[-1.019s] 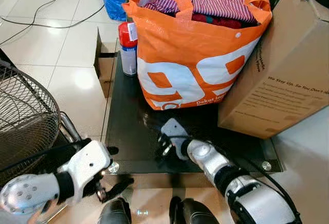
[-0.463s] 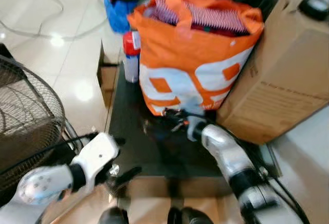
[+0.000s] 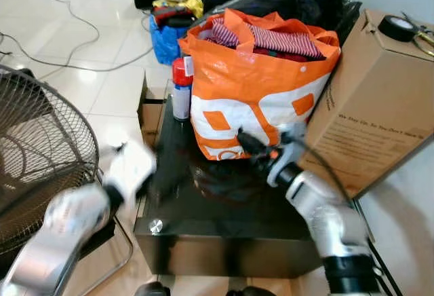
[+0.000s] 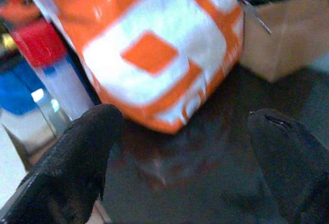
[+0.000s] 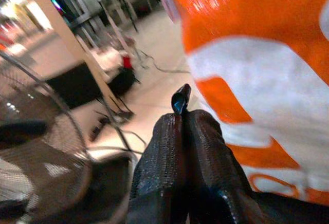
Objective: Hang keys on a hook
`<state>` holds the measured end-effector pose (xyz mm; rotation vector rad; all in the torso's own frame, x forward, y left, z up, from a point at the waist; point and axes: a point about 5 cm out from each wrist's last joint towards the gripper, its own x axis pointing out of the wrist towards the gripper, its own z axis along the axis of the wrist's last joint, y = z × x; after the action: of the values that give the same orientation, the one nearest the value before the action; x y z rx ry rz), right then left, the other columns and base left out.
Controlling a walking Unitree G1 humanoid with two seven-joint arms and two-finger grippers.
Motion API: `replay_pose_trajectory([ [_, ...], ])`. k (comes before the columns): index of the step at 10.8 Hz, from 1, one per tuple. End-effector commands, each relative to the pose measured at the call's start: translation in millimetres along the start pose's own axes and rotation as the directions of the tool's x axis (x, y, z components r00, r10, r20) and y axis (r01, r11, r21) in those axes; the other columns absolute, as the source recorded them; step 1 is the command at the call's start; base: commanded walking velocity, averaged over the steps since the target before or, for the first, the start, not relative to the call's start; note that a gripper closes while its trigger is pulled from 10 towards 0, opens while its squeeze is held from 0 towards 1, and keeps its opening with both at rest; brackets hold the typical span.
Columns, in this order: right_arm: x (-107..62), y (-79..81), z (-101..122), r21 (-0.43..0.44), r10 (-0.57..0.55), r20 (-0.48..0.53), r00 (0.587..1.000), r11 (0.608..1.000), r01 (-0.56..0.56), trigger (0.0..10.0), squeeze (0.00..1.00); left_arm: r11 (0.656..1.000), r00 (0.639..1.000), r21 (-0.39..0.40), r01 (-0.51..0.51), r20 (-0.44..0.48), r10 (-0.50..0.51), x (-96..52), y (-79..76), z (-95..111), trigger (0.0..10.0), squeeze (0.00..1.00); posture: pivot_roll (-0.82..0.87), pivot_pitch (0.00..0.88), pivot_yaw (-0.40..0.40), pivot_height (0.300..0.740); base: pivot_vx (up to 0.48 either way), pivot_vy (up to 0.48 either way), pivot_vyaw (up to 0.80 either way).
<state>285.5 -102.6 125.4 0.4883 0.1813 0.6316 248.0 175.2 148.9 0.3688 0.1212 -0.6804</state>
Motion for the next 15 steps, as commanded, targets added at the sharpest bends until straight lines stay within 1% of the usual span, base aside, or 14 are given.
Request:
replay_pose_trajectory([
  [1, -2.5, 3.5, 9, 0.030, 0.012, 0.028, 1.000, 0.999, -0.013, 0.0, 0.00, 1.000, 0.999, 0.006, -0.005, 0.039, 0.004, 4.3, 2.7, 5, 10.0, 1.00, 0.05, 0.000, -0.096, 0.740, 0.000, 0.000, 0.00],
  [2, -1.2, 17.8, 16, 0.109, 0.095, 0.052, 0.994, 0.989, -0.101, 0.0, 0.00, 0.999, 0.992, 0.013, 0.033, 0.121, -0.034, 21.7, 2.8, 17, 10.0, 1.00, 0.05, 0.000, -0.105, 0.740, 0.000, 0.000, 0.00],
  [3, -1.8, 26.0, 19, 0.154, 0.158, 0.054, 0.986, 0.974, -0.165, 0.0, 0.00, 0.997, 0.987, 0.053, 0.055, 0.150, -0.063, 35.8, 0.8, 21, 10.0, 1.00, 0.04, 0.000, -0.115, 0.740, 0.000, 0.000, 0.00],
  [5, -4.0, 32.6, 24, 0.184, 0.217, 0.057, 0.975, 0.957, -0.224, 0.0, 0.00, 0.992, 0.978, 0.088, 0.094, 0.178, -0.108, 55.5, -1.9, 26, 10.0, 1.00, 0.04, 0.000, -0.117, 0.740, 0.000, 0.000, 0.00],
  [6, -3.6, 34.3, 31, 0.203, 0.225, 0.088, 0.970, 0.950, -0.238, 0.0, 0.00, 0.990, 0.967, 0.043, 0.136, 0.211, -0.142, 70.2, -4.4, 31, 10.0, 0.47, 0.03, 0.000, -0.115, 0.740, 0.000, 0.000, 0.00],
  [7, -2.9, 36.5, 34, 0.212, 0.236, 0.108, 0.966, 0.944, -0.254, 0.0, 0.00, 0.985, 0.957, 0.008, 0.174, 0.236, -0.171, 79.1, -7.1, 35, 10.0, 0.11, 0.02, 0.000, -0.111, 0.740, 0.000, 0.000, 0.00],
  [8, -2.3, 39.4, 38, 0.224, 0.254, 0.121, 0.960, 0.935, -0.275, 0.0, 0.00, 0.970, 0.939, 0.034, 0.241, 0.243, -0.242, 88.3, -14.0, 38, 3.3, 0.00, 0.00, 0.000, -0.104, 0.740, 0.000, 0.000, 0.00],
  [9, -2.4, 42.1, 41, 0.228, 0.275, 0.130, 0.953, 0.927, -0.299, 0.0, 0.00, 0.953, 0.923, 0.074, 0.295, 0.235, -0.304, 94.6, -20.7, 38, 0.0, 0.00, -0.01, 0.000, -0.097, 0.740, 0.000, 0.000, 0.00],
  [10, -3.5, 43.2, 43, 0.230, 0.289, 0.133, 0.948, 0.921, -0.313, 0.0, 0.00, 0.946, 0.918, 0.090, 0.311, 0.232, -0.323, 98.1, -22.9, 36, 0.0, 0.00, -0.02, 0.000, -0.090, 0.740, 0.000, 0.000, 0.00],
  [11, -5.2, 43.4, 45, 0.239, 0.299, 0.141, 0.944, 0.915, -0.325, 0.0, 0.00, 0.940, 0.910, 0.096, 0.328, 0.235, -0.342, 99.3, -25.7, 36, 0.9, 0.00, -0.02, 0.000, -0.086, 0.740, 0.000, 0.000, 0.00],
  [13, -7.5, 42.5, 48, 0.290, 0.312, 0.181, 0.933, 0.889, -0.354, 0.0, 0.00, 0.941, 0.902, 0.084, 0.329, 0.267, -0.339, 99.1, -29.7, 33, 8.2, 0.00, -0.02, 0.000, -0.095, 0.740, 0.000, 0.000, 0.00],
  [14, -8.2, 40.3, 48, 0.323, 0.331, 0.199, 0.922, 0.866, -0.381, 0.0, 0.00, 0.938, 0.892, 0.097, 0.332, 0.292, -0.346, 98.7, -34.9, 35, 10.0, 0.00, -0.01, 0.000, -0.099, 0.740, 0.000, 0.000, 0.00],
  [15, -8.8, 39.2, 48, 0.329, 0.339, 0.199, 0.919, 0.861, -0.389, 0.0, 0.00, 0.931, 0.880, 0.113, 0.346, 0.304, -0.364, 97.8, -40.3, 36, 10.0, 0.00, -0.02, 0.000, -0.102, 0.740, 0.000, 0.000, 0.00],
])
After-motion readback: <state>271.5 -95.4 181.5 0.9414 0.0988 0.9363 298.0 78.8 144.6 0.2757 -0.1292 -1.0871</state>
